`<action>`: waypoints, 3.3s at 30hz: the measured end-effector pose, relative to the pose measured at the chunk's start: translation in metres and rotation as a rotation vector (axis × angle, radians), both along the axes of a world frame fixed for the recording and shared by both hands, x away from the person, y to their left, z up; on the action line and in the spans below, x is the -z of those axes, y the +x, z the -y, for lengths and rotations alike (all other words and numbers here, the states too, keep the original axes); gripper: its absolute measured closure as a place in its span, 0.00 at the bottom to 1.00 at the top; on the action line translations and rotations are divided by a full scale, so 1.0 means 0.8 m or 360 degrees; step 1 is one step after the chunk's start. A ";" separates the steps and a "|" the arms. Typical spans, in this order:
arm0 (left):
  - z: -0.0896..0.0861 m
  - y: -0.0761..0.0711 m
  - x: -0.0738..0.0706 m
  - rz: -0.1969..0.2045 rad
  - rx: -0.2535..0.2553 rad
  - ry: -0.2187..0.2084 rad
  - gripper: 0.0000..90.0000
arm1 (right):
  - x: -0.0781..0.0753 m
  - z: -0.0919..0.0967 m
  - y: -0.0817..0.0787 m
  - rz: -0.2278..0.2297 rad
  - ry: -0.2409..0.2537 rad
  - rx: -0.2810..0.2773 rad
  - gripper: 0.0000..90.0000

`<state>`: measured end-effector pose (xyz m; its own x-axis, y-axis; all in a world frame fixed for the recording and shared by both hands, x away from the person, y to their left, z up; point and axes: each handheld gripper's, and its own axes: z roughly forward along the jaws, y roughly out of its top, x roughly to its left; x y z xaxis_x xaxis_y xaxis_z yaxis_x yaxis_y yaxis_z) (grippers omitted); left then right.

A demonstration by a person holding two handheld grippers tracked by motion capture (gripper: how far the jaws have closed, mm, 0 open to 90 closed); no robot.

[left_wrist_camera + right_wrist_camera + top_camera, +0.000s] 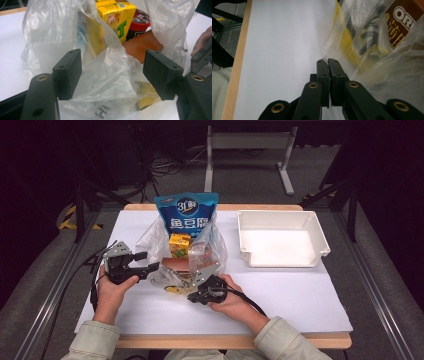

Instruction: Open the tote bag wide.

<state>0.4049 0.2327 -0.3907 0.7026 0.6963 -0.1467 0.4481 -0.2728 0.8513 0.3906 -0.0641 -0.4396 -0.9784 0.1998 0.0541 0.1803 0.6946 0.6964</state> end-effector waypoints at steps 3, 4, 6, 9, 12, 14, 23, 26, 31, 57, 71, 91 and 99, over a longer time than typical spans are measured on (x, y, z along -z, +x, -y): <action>0.000 -0.004 -0.001 0.0030 0.0004 0.0006 0.36 | -0.001 0.001 0.000 0.0002 0.0015 0.0001 0.98; 0.001 -0.006 -0.001 0.0039 0.0001 -0.0002 0.37 | 0.000 0.002 -0.001 0.0002 0.0022 0.0002 0.98; 0.001 -0.009 -0.004 0.0056 0.0004 -0.0022 0.38 | 0.001 0.003 -0.001 -0.0001 0.0030 0.0012 0.97; 0.005 -0.012 -0.009 0.0064 0.0020 -0.0048 0.38 | 0.000 0.004 0.000 0.0003 0.0041 0.0010 0.97; 0.012 -0.014 -0.009 0.0060 0.0046 -0.0058 0.38 | -0.001 0.005 -0.001 0.0004 0.0052 0.0011 0.96; 0.017 -0.016 -0.010 0.0057 0.0049 -0.0048 0.37 | -0.001 0.004 -0.002 0.0002 0.0055 0.0010 0.96; 0.019 -0.007 0.003 -0.0019 -0.0117 -0.0005 0.37 | -0.003 0.004 -0.004 0.0005 0.0072 0.0004 0.94; 0.024 -0.005 0.009 -0.0008 -0.0165 0.0097 0.50 | -0.003 0.004 -0.004 0.0011 0.0070 -0.0003 0.94; 0.021 -0.010 0.007 0.0046 -0.0172 0.0180 0.86 | -0.005 0.005 -0.004 0.0017 0.0088 0.0009 0.94; -0.007 -0.020 0.033 -0.0182 -0.0173 0.0326 0.97 | -0.006 0.010 0.000 0.0046 0.0100 0.0044 1.00; 0.004 0.003 0.063 -0.0234 -0.0165 0.0409 0.95 | 0.003 0.013 0.007 -0.0002 0.0029 0.0109 1.00; 0.006 0.003 0.067 -0.0202 -0.0173 0.0370 0.93 | -0.042 0.033 -0.001 0.0077 0.0262 0.0113 0.72; 0.005 0.003 0.066 -0.0201 -0.0174 0.0369 0.93 | -0.084 0.054 -0.007 0.0195 0.0443 0.0218 0.62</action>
<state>0.4072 0.2284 -0.4439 0.6080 0.7920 -0.0561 0.5840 -0.3982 0.7074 0.3852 -0.1076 -0.3727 -0.9460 0.3240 0.0085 0.1618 0.4495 0.8785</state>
